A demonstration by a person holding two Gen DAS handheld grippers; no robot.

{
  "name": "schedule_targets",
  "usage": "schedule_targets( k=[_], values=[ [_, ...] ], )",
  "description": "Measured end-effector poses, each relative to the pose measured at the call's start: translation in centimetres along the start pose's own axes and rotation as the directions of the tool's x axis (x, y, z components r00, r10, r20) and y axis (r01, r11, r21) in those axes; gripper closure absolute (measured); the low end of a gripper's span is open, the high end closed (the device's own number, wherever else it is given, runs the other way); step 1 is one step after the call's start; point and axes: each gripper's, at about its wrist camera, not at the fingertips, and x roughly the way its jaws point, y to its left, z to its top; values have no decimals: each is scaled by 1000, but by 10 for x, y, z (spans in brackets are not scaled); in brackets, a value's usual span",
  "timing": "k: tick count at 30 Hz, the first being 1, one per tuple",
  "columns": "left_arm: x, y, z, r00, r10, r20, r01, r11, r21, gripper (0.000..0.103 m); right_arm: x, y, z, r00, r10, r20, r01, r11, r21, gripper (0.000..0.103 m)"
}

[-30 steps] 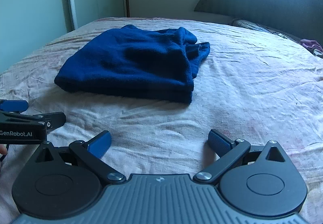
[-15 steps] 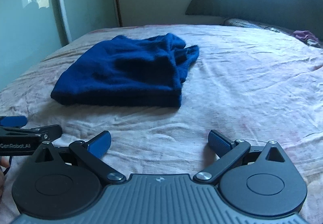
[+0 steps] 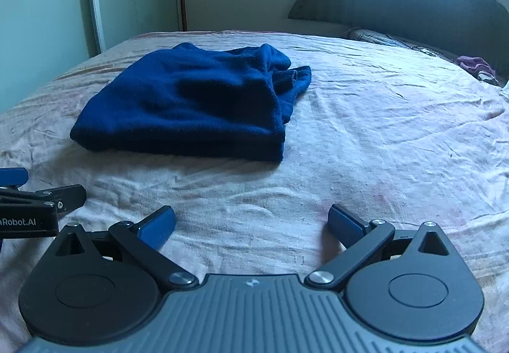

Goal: Fold small clothes

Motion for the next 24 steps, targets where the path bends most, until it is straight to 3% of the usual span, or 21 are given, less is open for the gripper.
schedule_targets(
  k=[17, 24],
  values=[
    [-3, -2, 0, 1000, 10, 10, -10, 1000, 17, 1, -1, -2, 0, 1000, 4, 4, -4, 1000, 9, 0],
    [-24, 0, 3, 999, -40, 18, 40, 999, -18, 1, -12, -1, 2, 1000, 20, -22, -19, 999, 30, 0]
  ],
)
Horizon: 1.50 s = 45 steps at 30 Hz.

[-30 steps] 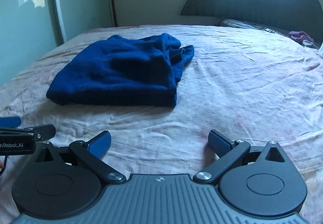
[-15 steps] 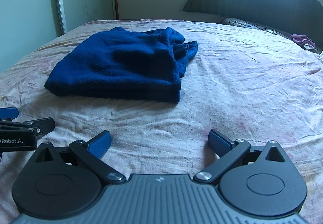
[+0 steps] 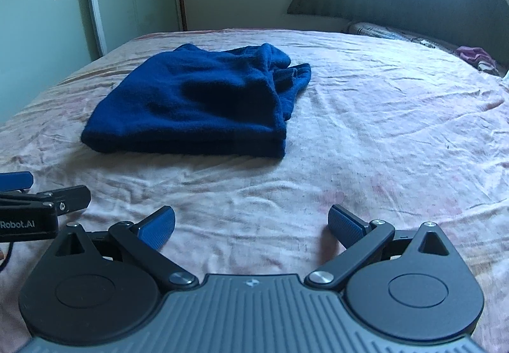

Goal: Fold small clothes

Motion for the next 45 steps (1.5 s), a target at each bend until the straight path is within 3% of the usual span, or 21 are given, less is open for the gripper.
schedule_targets(
  k=[13, 25, 45],
  values=[
    [-18, -6, -1, 1000, 15, -7, -15, 998, 56, 1, -26, 2, 6, 1000, 16, 14, -16, 1000, -4, 0],
    [-20, 1, 0, 999, 27, -28, -27, 1000, -1, 1, -31, 2, 5, 1000, 22, 15, -22, 1000, -6, 0],
    [-20, -4, -1, 999, 22, -44, -21, 1000, 8, 1, -33, 2, 5, 999, 32, 17, -32, 999, -9, 0]
  ],
)
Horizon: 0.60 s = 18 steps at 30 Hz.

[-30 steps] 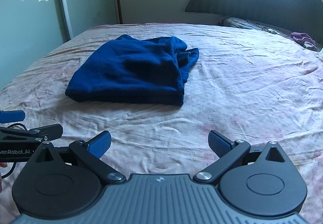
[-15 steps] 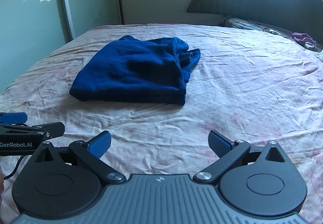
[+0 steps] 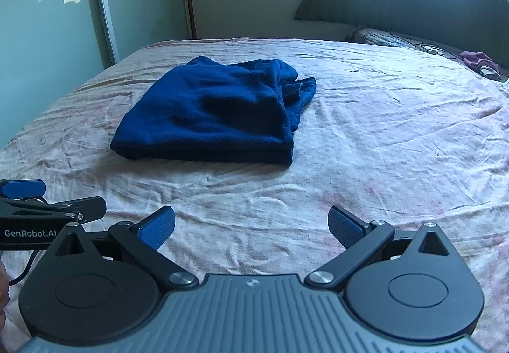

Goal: Fold small clothes

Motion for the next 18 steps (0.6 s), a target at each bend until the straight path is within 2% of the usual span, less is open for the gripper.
schedule_targets(
  k=[18],
  values=[
    [-3, 0, -1, 1000, 14, 23, -15, 1000, 19, 1, 1, -2, -2, 1000, 0, -4, 0, 1000, 13, 0]
  ],
)
